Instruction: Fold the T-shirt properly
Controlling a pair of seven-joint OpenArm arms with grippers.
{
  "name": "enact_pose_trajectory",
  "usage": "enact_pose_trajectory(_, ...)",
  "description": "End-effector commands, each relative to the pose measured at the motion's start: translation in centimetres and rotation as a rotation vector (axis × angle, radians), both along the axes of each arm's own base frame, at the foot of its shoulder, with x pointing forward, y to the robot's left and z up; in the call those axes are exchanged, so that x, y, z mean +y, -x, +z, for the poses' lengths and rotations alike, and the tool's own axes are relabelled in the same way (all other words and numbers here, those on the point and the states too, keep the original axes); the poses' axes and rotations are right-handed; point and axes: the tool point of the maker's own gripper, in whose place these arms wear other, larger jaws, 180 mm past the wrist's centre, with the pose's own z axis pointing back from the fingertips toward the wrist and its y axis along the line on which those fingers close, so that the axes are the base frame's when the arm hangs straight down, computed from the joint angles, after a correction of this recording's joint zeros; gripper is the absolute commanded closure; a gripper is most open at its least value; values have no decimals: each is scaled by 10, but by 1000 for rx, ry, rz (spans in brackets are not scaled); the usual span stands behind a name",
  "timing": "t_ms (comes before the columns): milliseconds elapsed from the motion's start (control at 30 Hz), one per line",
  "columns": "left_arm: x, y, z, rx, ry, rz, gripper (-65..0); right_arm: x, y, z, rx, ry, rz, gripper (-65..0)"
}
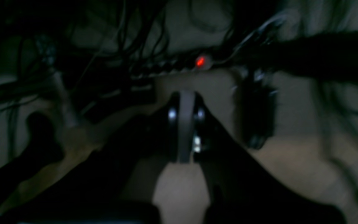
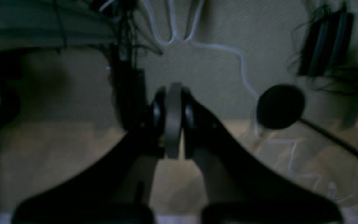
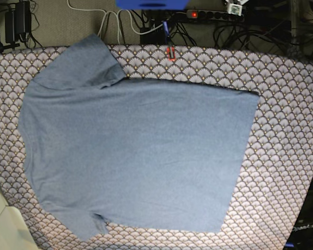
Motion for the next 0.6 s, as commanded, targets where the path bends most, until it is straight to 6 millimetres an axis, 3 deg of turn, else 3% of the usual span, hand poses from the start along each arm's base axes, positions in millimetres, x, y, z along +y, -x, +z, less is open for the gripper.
enact_pose_trajectory(0, 11, -8, 17, -51, -13, 18, -3, -3, -3, 13, -39, 2, 4, 0)
enact_pose_trajectory(133, 23, -38, 70, -201, -9, 77, -3, -13, -28, 58, -158, 22, 49, 0)
enact_pose_trajectory(233, 28, -53, 96, -271, -21, 79, -3, -23, -47, 90, -241, 51, 49, 0)
enact_pose_trajectory(467, 14, -93, 166, -454, 0, 21, -4, -61, -113, 185, -498, 180, 48, 0)
enact_pose_trajectory(567, 14, -107, 187, -518, 3, 22, -5, -72, -133, 209, -575, 226, 47, -1)
